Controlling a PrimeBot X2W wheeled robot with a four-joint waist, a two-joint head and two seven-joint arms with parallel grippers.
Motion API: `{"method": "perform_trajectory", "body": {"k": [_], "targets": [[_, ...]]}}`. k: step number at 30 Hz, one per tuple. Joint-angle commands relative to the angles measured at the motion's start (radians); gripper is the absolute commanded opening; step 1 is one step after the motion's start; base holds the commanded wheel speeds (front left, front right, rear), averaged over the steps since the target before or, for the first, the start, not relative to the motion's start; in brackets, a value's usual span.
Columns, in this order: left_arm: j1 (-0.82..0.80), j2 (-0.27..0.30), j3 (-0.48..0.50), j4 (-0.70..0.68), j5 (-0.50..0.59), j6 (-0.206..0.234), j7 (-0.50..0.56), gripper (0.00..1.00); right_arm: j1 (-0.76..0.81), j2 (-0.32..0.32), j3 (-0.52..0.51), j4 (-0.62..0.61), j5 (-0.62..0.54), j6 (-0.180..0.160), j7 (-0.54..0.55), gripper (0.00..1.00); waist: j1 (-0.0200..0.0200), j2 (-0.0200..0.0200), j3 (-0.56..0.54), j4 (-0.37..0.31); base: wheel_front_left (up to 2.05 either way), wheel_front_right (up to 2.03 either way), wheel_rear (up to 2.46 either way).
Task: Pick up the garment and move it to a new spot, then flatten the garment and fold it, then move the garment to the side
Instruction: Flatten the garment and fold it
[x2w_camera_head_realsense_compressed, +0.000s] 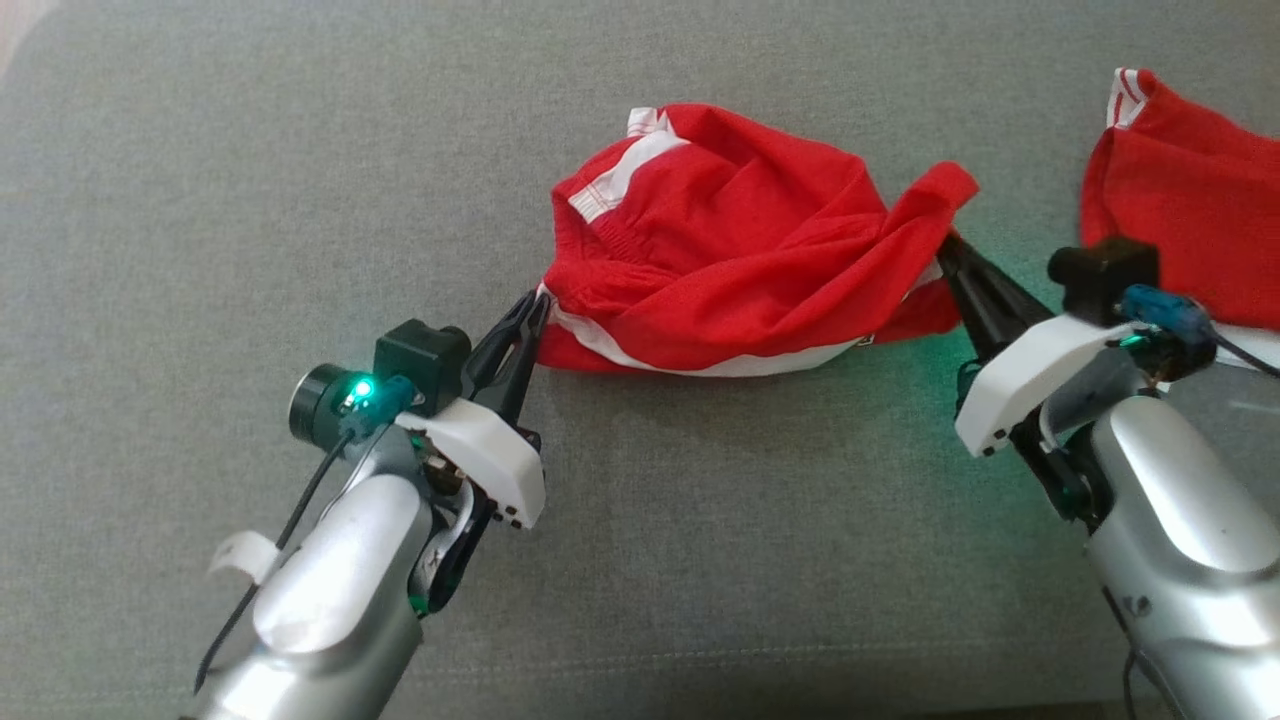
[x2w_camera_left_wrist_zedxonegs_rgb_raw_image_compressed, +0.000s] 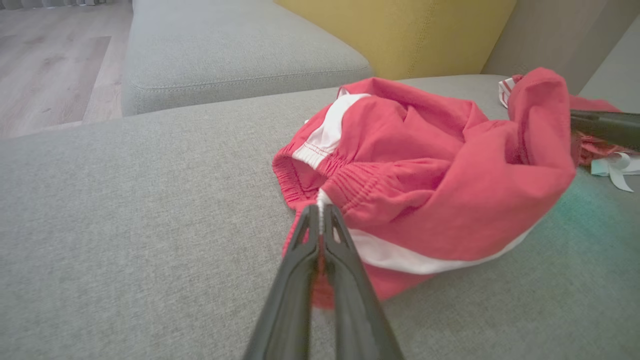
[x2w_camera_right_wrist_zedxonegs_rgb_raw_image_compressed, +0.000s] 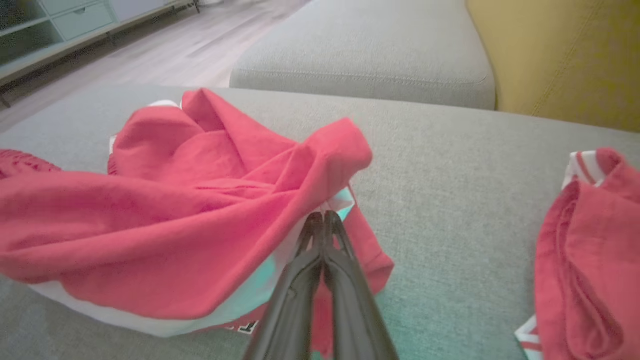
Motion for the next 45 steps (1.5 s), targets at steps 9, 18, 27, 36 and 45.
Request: {"method": "perform_trajectory", "body": {"k": [9, 18, 27, 36, 45], "targets": [[-0.022, 0.042, 0.075, -0.081, -0.051, 0.021, -0.034, 0.0, 0.018, -0.029, -0.048, -0.129, 0.005, 0.004, -0.085, 0.0, 0.0, 0.0, -0.06, -0.011, 0.0, 0.0, 0.0], [-0.058, 0.071, 0.155, -0.273, -0.101, 0.044, -0.037, 0.0, 0.018, -0.039, -0.096, -0.272, 0.009, 0.004, -0.132, 0.0, 0.0, 0.0, -0.125, -0.02, 0.0, 0.0, 0.0], [-0.14, 0.066, 0.262, -0.469, -0.171, 0.087, -0.025, 0.0, -0.023, -0.019, -0.189, -0.386, -0.047, 0.004, -0.197, 0.0, 0.0, 0.0, -0.185, -0.032, 0.0, 0.0, 0.0], [-0.2, 0.036, 0.329, -0.562, -0.206, 0.13, -0.038, 0.0, -0.041, 0.025, -0.284, -0.484, -0.129, 0.004, -0.239, 0.0, 0.0, 0.0, -0.228, -0.04, 0.0, 0.0, 0.0], [-0.16, 0.018, 0.326, -0.677, -0.224, 0.161, -0.018, 0.0, 0.023, 0.069, -0.317, -0.662, -0.178, 0.004, -0.199, 0.0, 0.0, 0.0, -0.267, -0.04, 0.0, 0.0, 0.0]]}}
